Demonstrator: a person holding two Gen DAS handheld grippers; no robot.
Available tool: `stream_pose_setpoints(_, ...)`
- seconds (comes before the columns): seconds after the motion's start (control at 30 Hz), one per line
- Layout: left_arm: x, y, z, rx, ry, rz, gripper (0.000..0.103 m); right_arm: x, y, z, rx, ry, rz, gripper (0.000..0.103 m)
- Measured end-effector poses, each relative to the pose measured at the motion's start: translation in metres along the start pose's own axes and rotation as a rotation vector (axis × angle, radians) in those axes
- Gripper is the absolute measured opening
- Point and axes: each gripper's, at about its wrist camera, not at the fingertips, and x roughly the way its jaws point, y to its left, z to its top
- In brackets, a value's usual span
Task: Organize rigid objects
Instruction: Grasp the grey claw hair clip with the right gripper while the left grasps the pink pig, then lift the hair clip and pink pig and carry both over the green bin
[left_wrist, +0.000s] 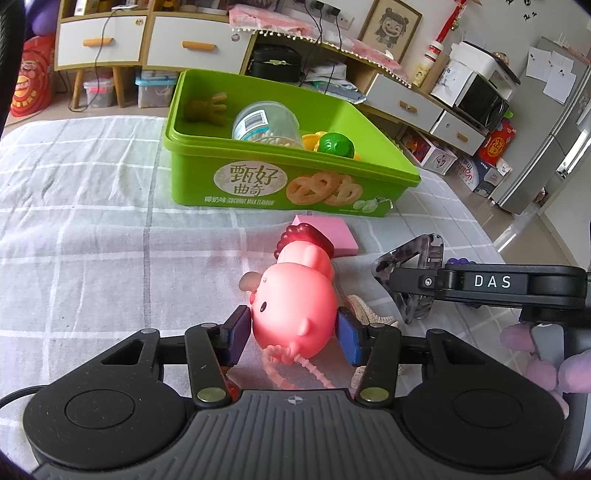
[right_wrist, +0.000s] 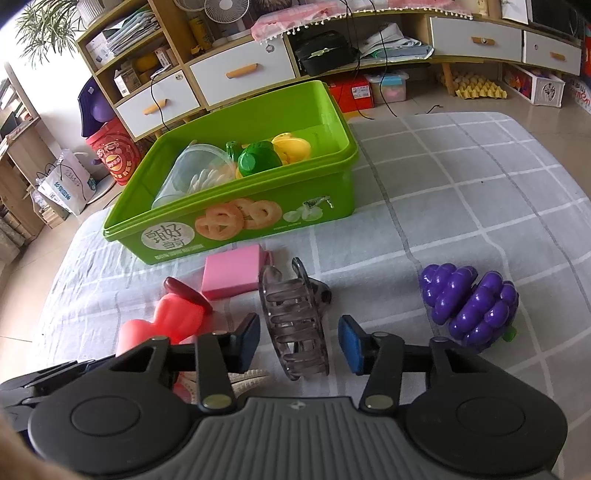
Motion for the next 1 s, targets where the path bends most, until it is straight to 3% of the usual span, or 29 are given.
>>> stream_pose_setpoints(0.17,-0.001,0.001,0.001,-0.01,0.002,0.004,0.054,-0.004,0.002,0.0,-0.011,-0.01,-0.001,0.01)
stream_pose_setpoints(0.33,-0.002,0.001,0.001,-0.015,0.004,0.007,0.054,-0.005,0.001,0.001,-0.01,-0.013,-0.001,0.006)
stream_pose_setpoints(1.0,-0.011,0.002,0.009,-0.045,-0.011,0.015,0.053,-0.02,0.003,0.01,0.005,-0.034,0.028,0.005)
